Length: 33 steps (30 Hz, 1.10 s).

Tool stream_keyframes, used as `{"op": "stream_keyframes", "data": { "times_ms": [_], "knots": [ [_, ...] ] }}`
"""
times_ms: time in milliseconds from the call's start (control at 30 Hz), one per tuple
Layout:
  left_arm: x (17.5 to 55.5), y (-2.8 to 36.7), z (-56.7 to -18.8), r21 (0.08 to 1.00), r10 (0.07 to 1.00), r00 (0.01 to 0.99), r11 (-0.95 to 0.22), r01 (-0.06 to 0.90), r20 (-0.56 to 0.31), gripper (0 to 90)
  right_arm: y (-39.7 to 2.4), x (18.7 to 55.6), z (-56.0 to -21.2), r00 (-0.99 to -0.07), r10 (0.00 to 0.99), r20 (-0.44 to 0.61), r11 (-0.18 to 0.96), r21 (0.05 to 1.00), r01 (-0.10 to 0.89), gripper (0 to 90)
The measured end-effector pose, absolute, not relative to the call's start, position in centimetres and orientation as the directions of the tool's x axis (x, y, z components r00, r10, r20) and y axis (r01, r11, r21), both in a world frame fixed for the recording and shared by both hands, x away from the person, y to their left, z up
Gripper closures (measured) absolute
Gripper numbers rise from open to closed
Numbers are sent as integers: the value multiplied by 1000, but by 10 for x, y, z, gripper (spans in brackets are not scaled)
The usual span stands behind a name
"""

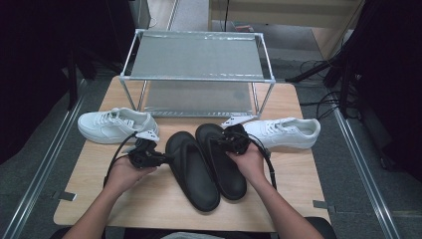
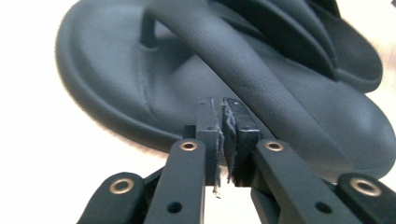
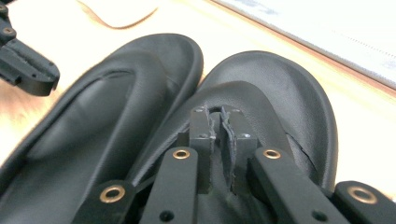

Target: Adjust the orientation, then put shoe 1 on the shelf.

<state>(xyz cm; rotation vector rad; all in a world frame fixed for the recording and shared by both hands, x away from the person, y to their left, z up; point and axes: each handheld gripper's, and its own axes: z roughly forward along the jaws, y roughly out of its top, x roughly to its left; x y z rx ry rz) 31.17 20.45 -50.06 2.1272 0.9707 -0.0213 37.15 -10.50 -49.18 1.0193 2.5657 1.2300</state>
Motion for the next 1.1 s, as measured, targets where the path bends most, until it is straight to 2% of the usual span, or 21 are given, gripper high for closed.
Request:
{"op": "stream_keyframes", "data": {
  "times_ms": [67, 100, 167, 233, 400, 600, 1100],
  "knots": [
    [311, 209, -499, 665, 636, 706, -384, 640, -312, 745, -107, 370, -489, -766, 616, 184, 433, 734, 524, 807],
    [311, 211, -498, 669, 635, 703, -374, 642, -320, 658, -108, 368, -488, -766, 616, 186, 427, 738, 523, 771],
    [310, 216, -498, 670, 630, 695, -352, 654, -348, 588, -109, 363, -485, -765, 613, 196, 406, 753, 518, 719],
    [309, 220, -496, 684, 623, 708, -358, 635, -332, 524, -110, 356, -483, -768, 610, 196, 394, 765, 509, 670],
    [305, 226, -491, 716, 610, 732, -361, 597, -303, 464, -113, 339, -478, -772, 601, 204, 375, 781, 499, 608],
    [305, 227, -490, 714, 609, 732, -361, 599, -306, 419, -122, 323, -473, -755, 621, 211, 331, 803, 496, 526],
    [306, 227, -484, 717, 605, 742, -377, 587, -289, 385, -126, 305, -479, -746, 632, 211, 338, 791, 510, 505]
  ]
}}
